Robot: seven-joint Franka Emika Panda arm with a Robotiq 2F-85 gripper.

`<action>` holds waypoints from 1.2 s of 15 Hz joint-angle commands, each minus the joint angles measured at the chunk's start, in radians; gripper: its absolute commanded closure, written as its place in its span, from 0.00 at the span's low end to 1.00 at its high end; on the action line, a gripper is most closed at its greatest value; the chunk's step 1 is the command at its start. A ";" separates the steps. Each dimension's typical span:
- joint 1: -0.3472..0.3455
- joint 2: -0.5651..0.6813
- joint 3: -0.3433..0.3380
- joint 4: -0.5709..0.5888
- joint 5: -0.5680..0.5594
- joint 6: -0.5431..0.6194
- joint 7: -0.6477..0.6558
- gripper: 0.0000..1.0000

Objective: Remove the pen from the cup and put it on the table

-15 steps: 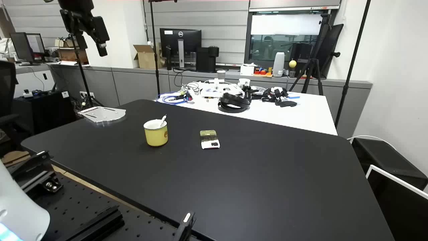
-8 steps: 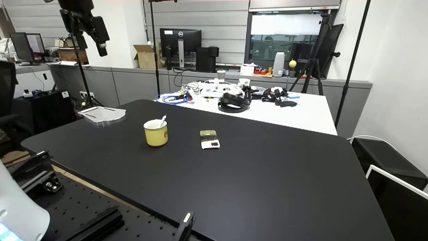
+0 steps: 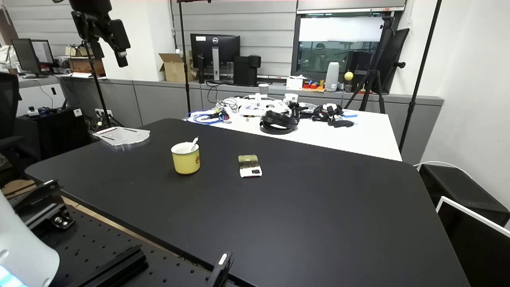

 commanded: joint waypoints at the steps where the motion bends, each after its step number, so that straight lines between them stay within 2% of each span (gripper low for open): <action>1: 0.005 0.000 -0.007 0.002 -0.007 -0.003 0.004 0.00; 5: -0.019 0.107 -0.043 0.071 -0.010 0.031 -0.030 0.00; 9: -0.081 0.272 -0.037 0.192 -0.065 0.090 0.000 0.00; 14: -0.153 0.543 -0.021 0.422 -0.176 0.100 0.105 0.00; 18: -0.153 0.751 -0.047 0.627 -0.292 0.041 0.249 0.00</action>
